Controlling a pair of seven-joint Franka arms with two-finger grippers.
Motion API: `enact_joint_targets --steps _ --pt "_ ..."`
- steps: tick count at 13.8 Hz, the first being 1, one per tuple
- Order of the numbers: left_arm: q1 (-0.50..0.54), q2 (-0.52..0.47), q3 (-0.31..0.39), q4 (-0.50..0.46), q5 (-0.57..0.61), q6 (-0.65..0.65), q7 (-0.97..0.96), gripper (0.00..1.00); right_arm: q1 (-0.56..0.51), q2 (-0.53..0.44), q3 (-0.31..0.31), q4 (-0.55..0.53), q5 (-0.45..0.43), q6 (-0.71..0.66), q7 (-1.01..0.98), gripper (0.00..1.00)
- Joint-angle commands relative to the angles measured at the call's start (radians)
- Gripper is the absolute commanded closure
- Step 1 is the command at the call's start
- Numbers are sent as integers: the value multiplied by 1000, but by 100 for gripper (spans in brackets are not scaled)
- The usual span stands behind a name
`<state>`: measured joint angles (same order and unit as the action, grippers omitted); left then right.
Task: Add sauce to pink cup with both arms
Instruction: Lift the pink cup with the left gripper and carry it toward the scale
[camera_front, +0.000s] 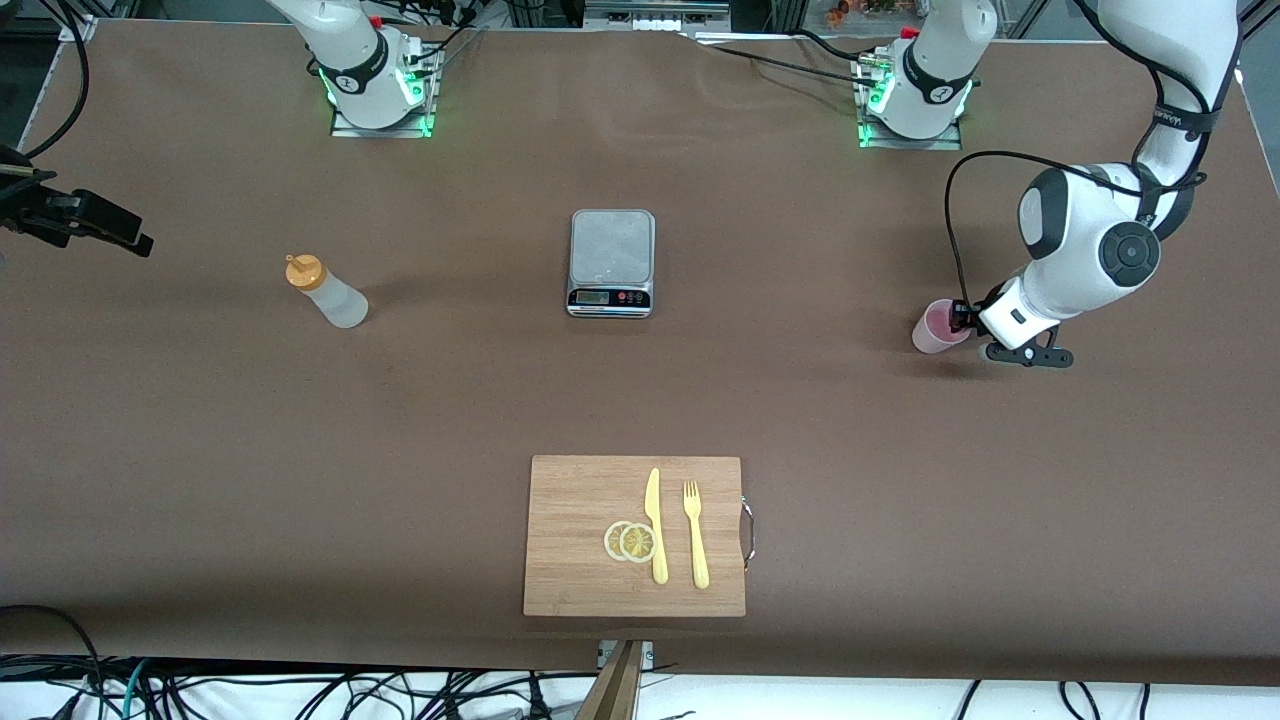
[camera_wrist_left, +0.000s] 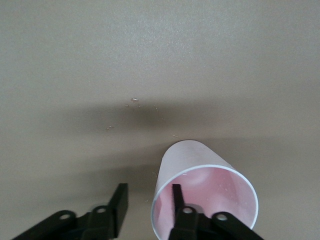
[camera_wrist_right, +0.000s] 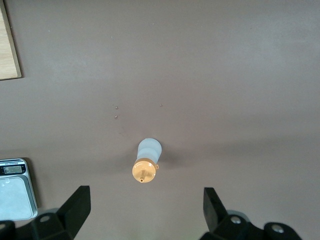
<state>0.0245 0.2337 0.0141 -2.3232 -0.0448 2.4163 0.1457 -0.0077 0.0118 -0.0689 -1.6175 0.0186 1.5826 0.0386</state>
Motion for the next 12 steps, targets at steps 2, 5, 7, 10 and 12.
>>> enact_joint_targets --steps 2,5,7,10,12 --pt "-15 1 13 4 -21 14 0 100 2 -6 0 -1 12 -9 -8 0" --pt "-47 -2 12 36 -21 -2 0 100 2 -4 0 -1 12 -10 -9 0" --pt "-90 -17 4 86 -21 -40 -15 100 2 -6 0 -1 12 -10 -9 0" --pt "-170 -28 -38 224 -76 -233 -87 100 2 -6 0 -1 12 -10 -9 0" --pt "-221 -28 -98 312 -95 -313 -176 100 2 -4 0 -1 12 -10 -9 0"
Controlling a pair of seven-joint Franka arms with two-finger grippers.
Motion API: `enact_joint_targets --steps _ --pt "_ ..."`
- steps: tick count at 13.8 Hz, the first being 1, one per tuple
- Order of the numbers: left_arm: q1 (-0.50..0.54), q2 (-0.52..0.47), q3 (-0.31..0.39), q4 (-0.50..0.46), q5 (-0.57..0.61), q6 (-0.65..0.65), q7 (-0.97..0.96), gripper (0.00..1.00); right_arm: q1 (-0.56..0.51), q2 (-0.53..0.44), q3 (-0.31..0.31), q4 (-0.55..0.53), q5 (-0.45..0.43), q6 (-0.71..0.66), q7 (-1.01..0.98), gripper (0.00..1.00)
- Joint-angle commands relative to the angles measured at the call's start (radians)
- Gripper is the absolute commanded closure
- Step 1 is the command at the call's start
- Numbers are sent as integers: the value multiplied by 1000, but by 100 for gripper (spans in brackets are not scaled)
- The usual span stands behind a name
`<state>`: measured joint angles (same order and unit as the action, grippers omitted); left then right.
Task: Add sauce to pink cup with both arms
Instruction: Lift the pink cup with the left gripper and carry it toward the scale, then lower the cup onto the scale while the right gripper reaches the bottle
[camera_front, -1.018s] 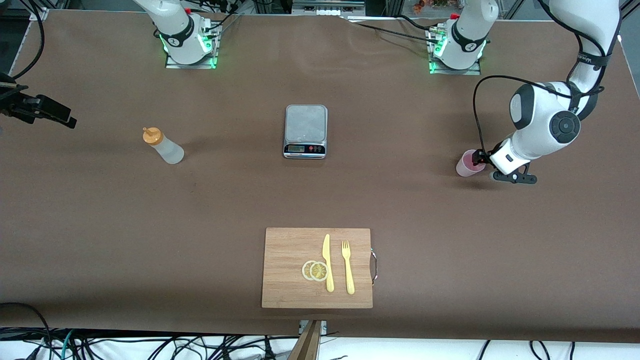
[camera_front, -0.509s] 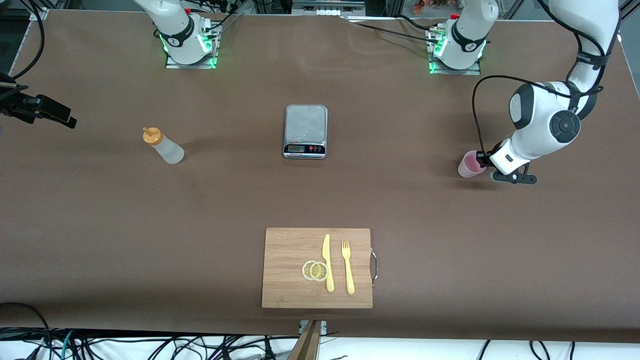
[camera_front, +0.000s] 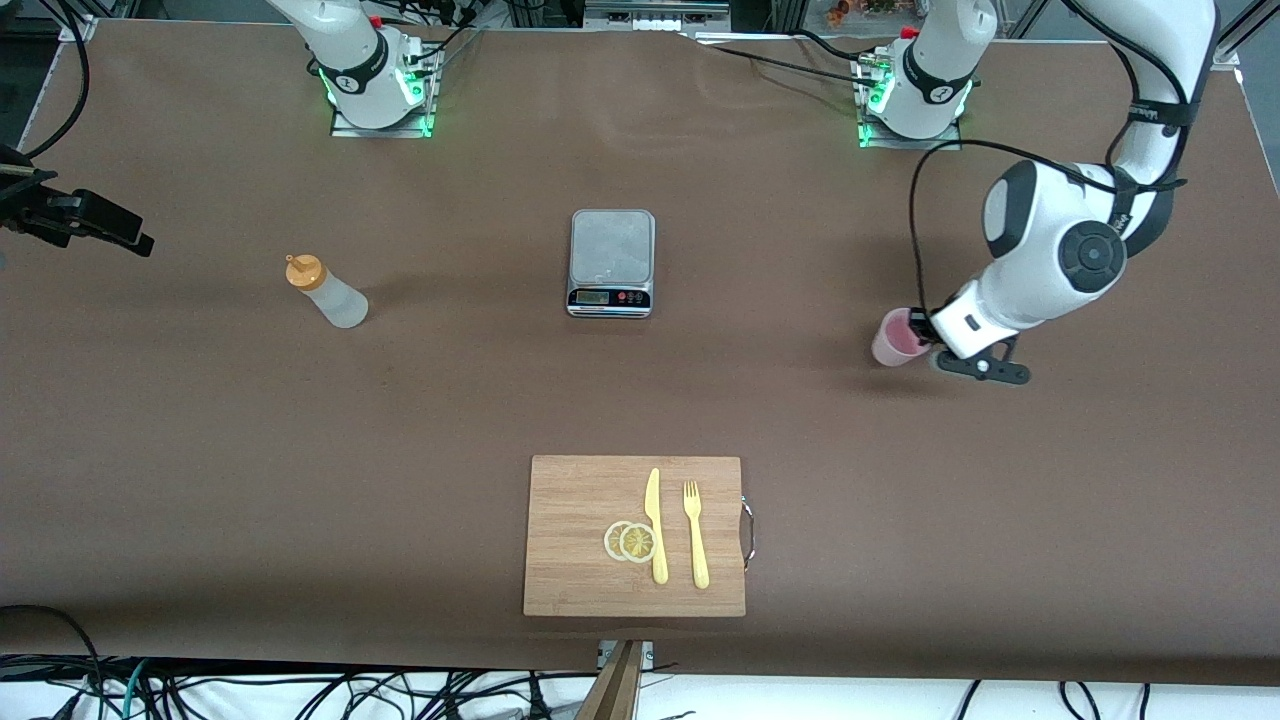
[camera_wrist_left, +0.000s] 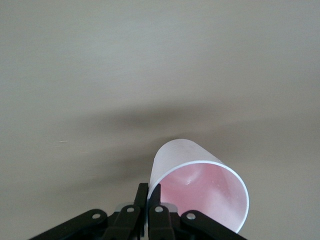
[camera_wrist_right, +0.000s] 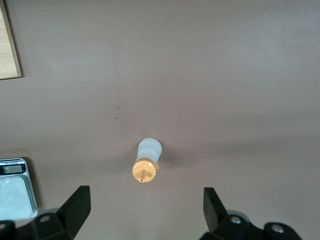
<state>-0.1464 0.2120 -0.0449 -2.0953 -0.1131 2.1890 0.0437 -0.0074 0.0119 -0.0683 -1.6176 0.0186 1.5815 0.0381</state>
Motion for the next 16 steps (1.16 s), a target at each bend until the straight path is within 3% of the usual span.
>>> enact_joint_targets --steps 1,5,8,16 --pt "-80 -5 -70 103 -26 -89 -126 100 1 -6 -1 -1 12 -9 -9 0" --pt "-238 30 -153 142 -26 -80 -368 100 1 -4 -1 -1 12 -9 -9 0" --pt "-385 76 -156 193 -68 -51 -531 100 1 -6 -1 -1 12 -9 -9 0" --pt "-554 191 -156 195 -69 153 -728 100 1 -1 -1 -1 12 -6 -9 0"
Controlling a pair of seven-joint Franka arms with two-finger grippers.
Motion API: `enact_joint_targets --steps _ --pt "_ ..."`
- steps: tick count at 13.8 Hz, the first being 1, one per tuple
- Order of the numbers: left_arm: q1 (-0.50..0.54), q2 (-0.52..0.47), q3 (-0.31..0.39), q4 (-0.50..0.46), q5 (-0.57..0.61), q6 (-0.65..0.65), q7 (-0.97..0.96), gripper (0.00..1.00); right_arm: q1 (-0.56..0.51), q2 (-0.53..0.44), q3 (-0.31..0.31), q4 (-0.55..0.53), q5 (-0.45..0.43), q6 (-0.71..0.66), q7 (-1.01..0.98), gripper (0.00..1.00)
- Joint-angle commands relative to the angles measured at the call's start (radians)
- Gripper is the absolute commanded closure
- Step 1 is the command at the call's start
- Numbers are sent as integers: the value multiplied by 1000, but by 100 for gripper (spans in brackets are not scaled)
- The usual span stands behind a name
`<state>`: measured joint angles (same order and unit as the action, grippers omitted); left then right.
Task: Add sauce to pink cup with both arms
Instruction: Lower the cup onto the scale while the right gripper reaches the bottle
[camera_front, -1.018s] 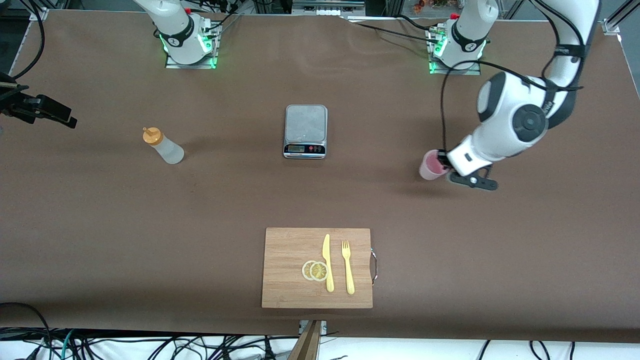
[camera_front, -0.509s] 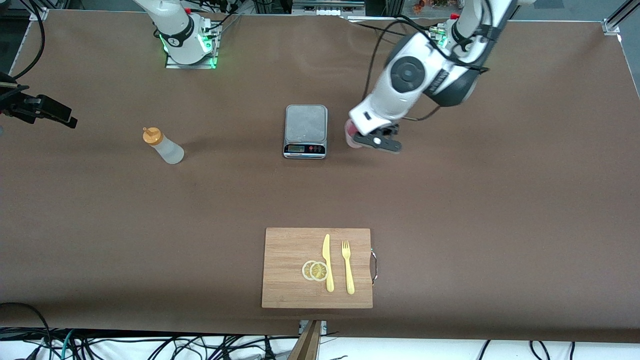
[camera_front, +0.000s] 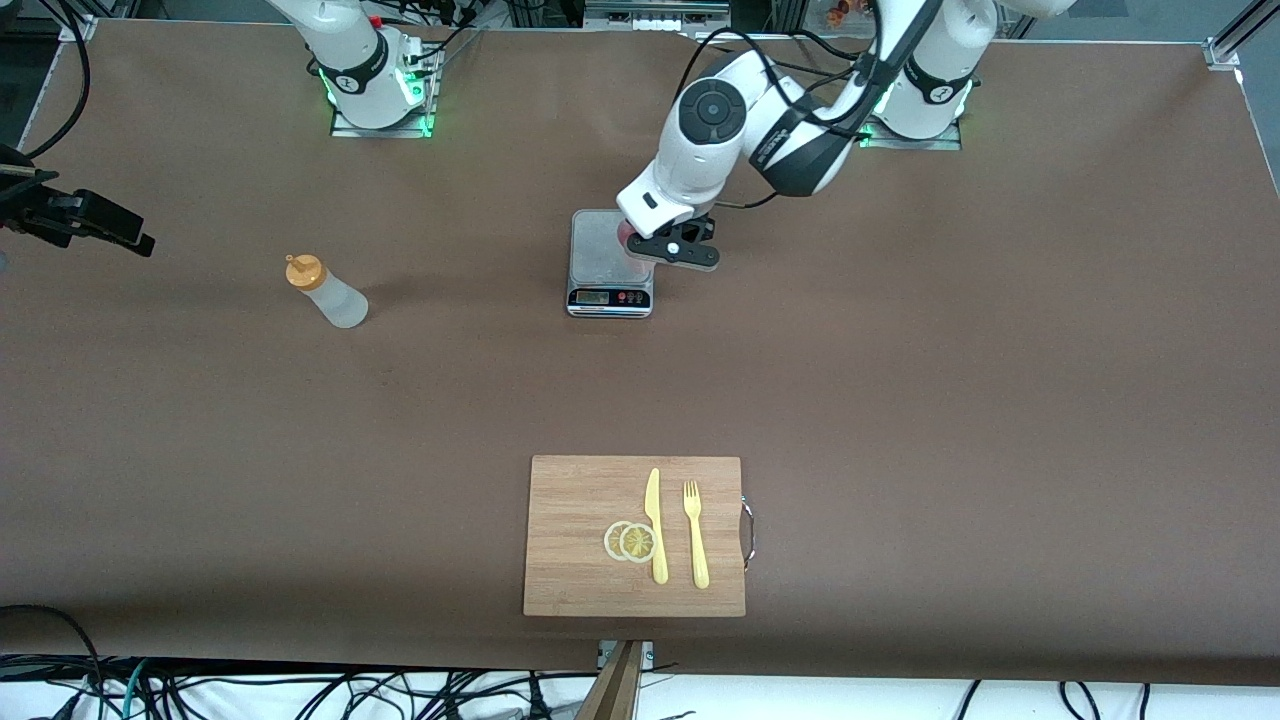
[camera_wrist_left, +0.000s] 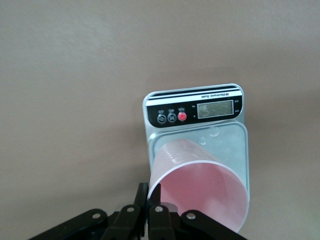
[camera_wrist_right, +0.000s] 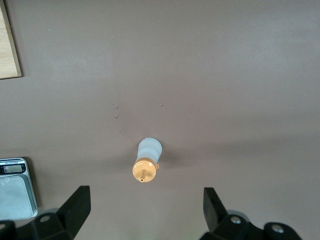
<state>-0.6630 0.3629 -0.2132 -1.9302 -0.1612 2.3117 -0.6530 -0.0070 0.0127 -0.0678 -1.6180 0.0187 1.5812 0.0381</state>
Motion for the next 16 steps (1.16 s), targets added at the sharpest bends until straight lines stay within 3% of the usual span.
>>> enact_joint_targets --steps 1,9,10,12,13,14,16 --pt "-49 50 12 28 -21 49 -48 100 1 1 -3 0 12 -6 -9 0" --pt "-79 83 12 28 -20 66 -56 100 5 21 -3 0 12 -4 -17 0" --pt "-79 88 12 28 -20 66 -56 96 12 32 -4 0 12 -4 -17 0" --pt "-78 90 12 28 -21 64 -57 60 22 62 -3 0 11 -7 -18 0" --pt "-76 85 12 28 -21 61 -60 9 22 78 -3 0 12 -7 -29 0" --pt "-70 70 15 33 -21 57 -63 0 24 93 -3 0 12 -7 -85 0" --pt "-49 24 23 66 -58 -24 -63 0 22 134 -6 0 14 -6 -324 0"
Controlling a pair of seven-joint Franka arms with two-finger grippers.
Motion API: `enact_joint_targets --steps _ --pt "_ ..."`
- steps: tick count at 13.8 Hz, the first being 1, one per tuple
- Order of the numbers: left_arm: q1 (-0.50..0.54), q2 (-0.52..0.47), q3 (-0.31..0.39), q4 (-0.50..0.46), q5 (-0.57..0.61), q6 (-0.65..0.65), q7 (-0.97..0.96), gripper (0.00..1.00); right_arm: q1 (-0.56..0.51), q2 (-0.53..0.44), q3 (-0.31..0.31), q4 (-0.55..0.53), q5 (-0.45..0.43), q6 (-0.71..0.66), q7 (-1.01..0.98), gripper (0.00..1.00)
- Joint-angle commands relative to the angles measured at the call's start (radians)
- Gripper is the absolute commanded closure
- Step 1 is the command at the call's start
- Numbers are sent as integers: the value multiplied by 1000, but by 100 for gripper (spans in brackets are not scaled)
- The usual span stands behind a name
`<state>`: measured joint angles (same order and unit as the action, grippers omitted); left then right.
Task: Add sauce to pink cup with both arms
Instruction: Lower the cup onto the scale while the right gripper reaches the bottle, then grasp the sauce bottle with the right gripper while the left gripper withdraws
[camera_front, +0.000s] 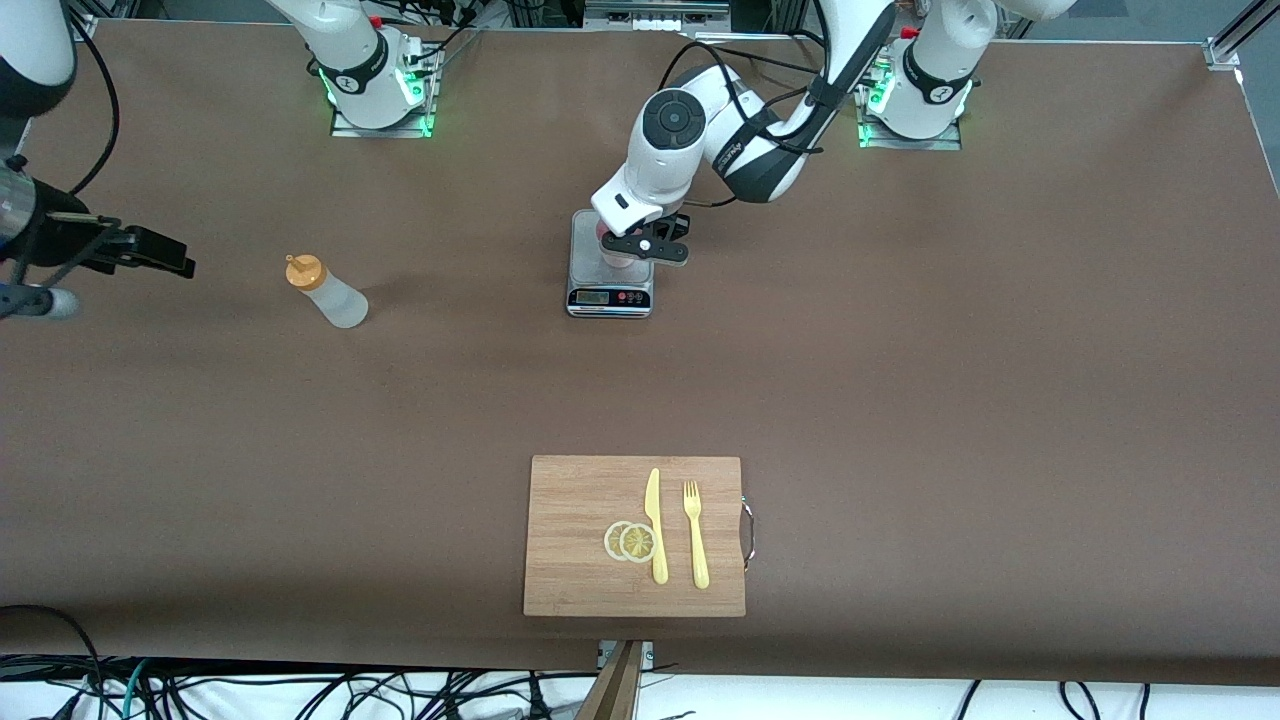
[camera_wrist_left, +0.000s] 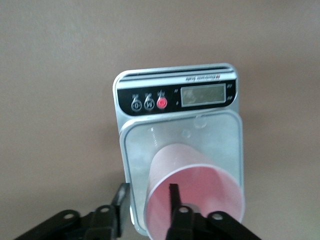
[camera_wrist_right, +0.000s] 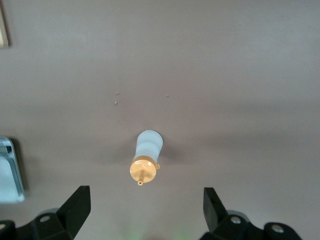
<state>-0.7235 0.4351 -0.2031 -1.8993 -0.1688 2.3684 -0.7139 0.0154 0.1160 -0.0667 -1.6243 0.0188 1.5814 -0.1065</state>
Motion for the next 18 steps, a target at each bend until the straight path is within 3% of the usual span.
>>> enact_joint_targets --steps 1,4,7,9,11,13,15,18 --pt "24 -65 19 84 -78 -172 -1 0 -5 45 -8 6 15 -9 -300 0" --pt "48 -110 114 267 -83 -473 1 0 -23 66 -12 -8 42 -12 -497 0" --pt "105 -174 181 350 -75 -607 13 0 -100 91 -13 -63 200 -1 -770 0" --pt "162 -220 230 355 -69 -656 74 0 -141 112 -15 -91 249 8 -926 0" --pt "231 -246 286 355 -69 -704 221 0 -163 119 -71 -153 372 31 -1136 0" --pt "359 -269 294 355 -67 -724 302 0 -182 151 -120 -219 488 49 -1394 0" --pt "444 -300 295 355 -64 -780 400 0 -221 207 -124 -236 588 49 -1644 0" --pt "525 -329 292 385 46 -865 552 0 -265 295 -124 -259 714 20 -1933 0"
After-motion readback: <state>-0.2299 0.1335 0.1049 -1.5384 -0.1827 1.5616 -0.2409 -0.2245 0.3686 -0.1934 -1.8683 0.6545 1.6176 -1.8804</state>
